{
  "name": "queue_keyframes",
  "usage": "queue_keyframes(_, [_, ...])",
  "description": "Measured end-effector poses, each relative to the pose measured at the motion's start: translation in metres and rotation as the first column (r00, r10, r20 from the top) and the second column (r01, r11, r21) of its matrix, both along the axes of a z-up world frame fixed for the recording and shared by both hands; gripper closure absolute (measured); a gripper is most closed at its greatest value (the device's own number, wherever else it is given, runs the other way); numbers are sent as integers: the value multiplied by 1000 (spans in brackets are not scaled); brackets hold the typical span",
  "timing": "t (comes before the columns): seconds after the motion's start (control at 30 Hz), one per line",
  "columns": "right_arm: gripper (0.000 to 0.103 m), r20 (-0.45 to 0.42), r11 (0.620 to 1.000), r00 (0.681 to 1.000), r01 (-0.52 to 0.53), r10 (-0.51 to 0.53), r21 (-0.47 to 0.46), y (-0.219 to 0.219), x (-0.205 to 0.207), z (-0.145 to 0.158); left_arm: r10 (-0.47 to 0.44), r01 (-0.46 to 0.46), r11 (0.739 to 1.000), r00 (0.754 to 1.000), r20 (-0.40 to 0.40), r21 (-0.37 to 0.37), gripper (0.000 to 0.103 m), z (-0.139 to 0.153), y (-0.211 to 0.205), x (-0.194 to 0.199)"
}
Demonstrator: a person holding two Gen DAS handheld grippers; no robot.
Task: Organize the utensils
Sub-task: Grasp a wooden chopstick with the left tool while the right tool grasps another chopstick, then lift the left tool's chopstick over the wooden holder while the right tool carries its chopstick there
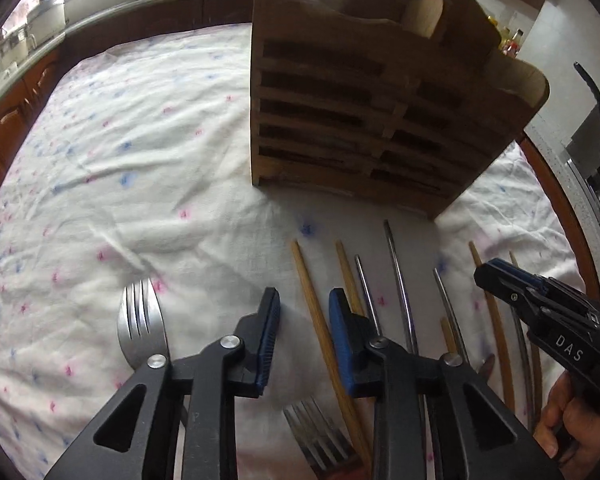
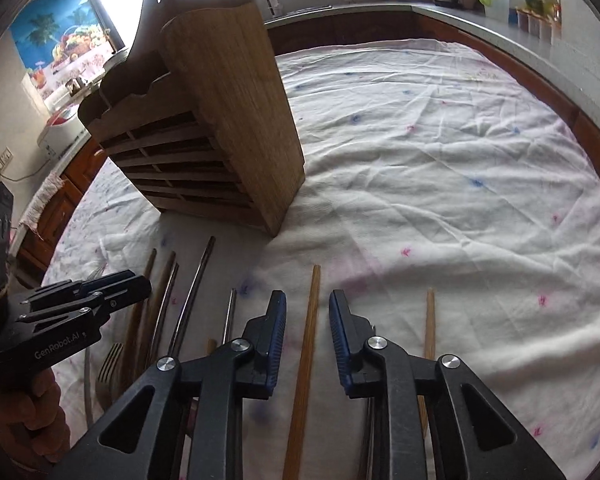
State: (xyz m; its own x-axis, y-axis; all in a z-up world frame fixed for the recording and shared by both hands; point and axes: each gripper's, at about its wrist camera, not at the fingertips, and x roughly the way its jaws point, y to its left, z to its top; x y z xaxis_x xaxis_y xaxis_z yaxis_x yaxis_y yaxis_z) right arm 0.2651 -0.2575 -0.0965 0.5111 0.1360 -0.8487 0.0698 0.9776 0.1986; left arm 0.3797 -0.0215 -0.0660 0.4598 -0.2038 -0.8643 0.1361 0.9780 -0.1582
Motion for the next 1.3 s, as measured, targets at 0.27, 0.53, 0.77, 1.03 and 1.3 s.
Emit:
queue_keyframes(0.27, [98, 12, 997, 1000, -26, 27, -75, 8, 5, -1, -40, 37, 997, 999, 36, 75, 95, -6, -18, 1])
queue_keyframes(0.53, [98, 93, 998, 996, -22, 16, 65, -6, -22, 36, -40, 42, 999, 997, 69, -22, 97, 17, -10, -23])
queue_keyframes(0.77, [98, 194, 994, 981, -37, 16, 106, -2, -54, 82, -35, 51, 994, 986, 160, -100, 99, 61, 5, -65])
queue_keyframes(1.03, [98, 328, 991, 944, -64, 23, 115, 4, -87, 136, -7, 55, 984, 963, 270, -171, 99, 111, 37, -124])
queue_keyframes(1.3, [98, 449, 990, 893, -81, 21, 115, 10, -111, 183, 21, 58, 979, 925, 379, -196, 99, 146, 63, -185])
